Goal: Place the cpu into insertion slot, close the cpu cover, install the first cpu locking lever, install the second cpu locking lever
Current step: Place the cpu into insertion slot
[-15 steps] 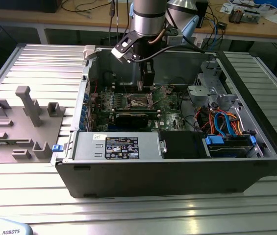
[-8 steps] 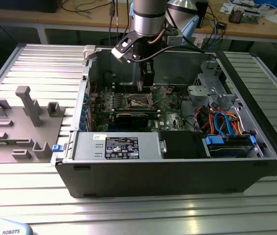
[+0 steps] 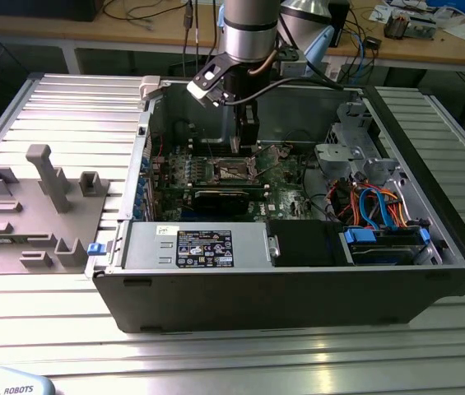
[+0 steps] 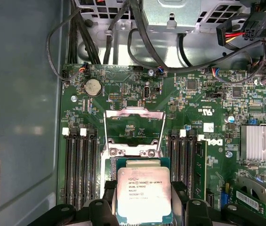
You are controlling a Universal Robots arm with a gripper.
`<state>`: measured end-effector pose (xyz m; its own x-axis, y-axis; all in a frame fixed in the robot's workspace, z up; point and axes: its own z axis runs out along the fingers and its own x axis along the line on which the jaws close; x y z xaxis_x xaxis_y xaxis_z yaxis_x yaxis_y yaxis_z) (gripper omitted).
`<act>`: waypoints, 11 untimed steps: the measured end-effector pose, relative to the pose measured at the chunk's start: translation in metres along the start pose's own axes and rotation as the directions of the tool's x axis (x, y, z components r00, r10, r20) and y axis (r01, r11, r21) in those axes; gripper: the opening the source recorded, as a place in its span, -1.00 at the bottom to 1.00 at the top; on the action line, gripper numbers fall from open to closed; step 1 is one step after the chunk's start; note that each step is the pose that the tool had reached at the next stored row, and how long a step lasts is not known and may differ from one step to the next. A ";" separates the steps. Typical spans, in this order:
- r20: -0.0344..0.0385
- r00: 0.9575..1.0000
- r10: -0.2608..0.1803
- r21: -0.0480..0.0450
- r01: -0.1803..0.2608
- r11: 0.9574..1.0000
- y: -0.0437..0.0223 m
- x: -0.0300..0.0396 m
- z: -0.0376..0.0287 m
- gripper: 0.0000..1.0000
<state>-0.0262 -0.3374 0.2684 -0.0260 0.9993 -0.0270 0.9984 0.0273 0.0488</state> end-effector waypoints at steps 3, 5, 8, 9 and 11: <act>0.000 1.000 0.000 0.000 0.000 1.000 0.0000 0.0000 0.0002 0.08; 0.000 1.000 0.000 0.000 0.000 1.000 -0.0001 0.0000 0.0006 0.08; 0.000 1.000 0.001 0.000 -0.001 1.000 -0.0018 0.0001 0.0018 0.08; 0.000 1.000 0.001 0.000 -0.001 1.000 -0.0022 0.0001 0.0022 0.08; 0.000 1.000 0.001 0.000 -0.001 1.000 -0.0026 0.0002 0.0032 0.08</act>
<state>-0.0286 -0.3374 0.2651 -0.0255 0.9993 -0.0269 0.9984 0.0268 0.0489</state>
